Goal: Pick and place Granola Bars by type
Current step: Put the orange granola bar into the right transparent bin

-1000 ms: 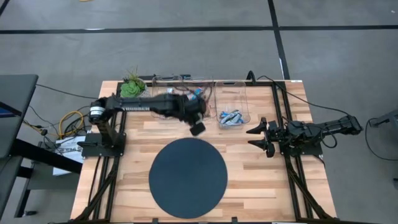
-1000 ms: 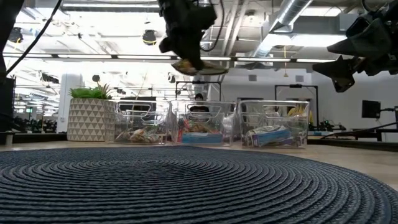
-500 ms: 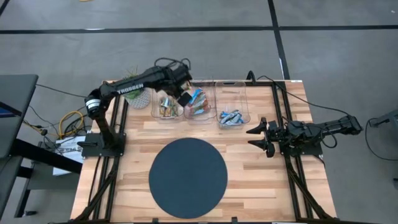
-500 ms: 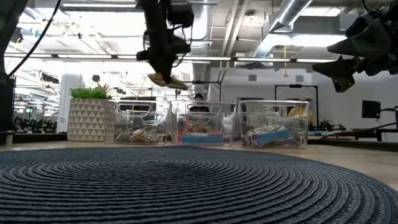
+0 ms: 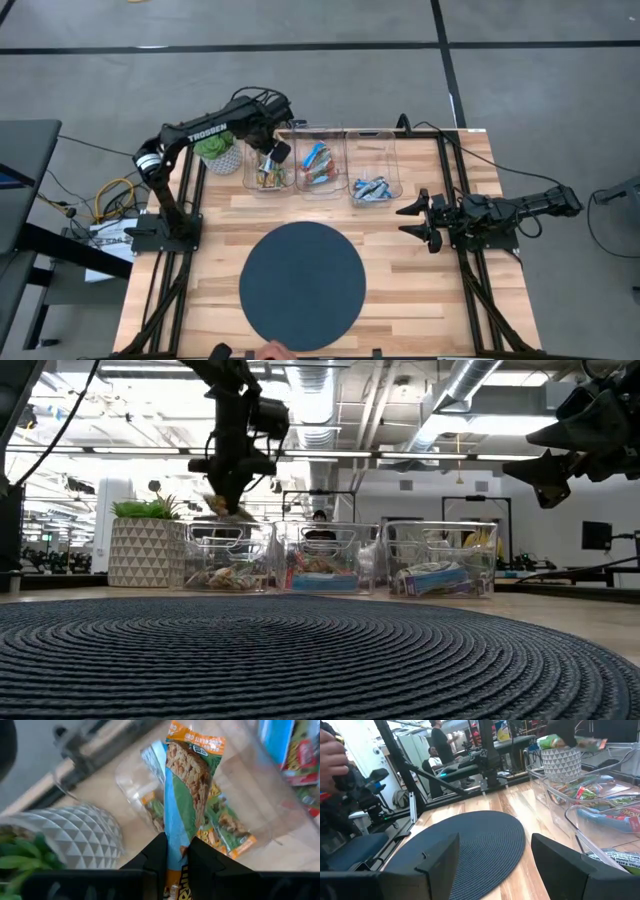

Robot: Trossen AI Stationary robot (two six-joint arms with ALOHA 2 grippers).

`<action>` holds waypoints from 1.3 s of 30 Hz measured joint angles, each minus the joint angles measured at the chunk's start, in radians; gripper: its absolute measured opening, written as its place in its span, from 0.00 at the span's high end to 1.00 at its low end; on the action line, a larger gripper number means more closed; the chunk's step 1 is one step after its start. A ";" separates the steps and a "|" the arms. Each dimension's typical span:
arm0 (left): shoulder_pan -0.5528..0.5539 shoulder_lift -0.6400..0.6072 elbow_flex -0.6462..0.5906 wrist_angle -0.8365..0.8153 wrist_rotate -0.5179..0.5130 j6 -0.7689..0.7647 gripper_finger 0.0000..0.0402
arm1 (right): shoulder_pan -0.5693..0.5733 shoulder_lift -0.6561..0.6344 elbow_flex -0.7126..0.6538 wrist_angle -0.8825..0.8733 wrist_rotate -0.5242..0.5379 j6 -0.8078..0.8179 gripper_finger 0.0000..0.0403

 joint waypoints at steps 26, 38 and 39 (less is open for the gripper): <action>0.032 0.001 -0.359 0.382 0.174 -0.019 0.87 | 0.000 0.000 0.000 0.000 0.000 0.000 0.40; 0.032 -0.001 -0.359 0.391 0.197 0.006 0.58 | 0.000 0.000 0.000 0.000 0.000 0.000 0.40; 0.033 -0.007 -0.359 0.391 0.197 0.011 0.55 | 0.000 0.000 0.000 0.000 0.000 0.000 0.40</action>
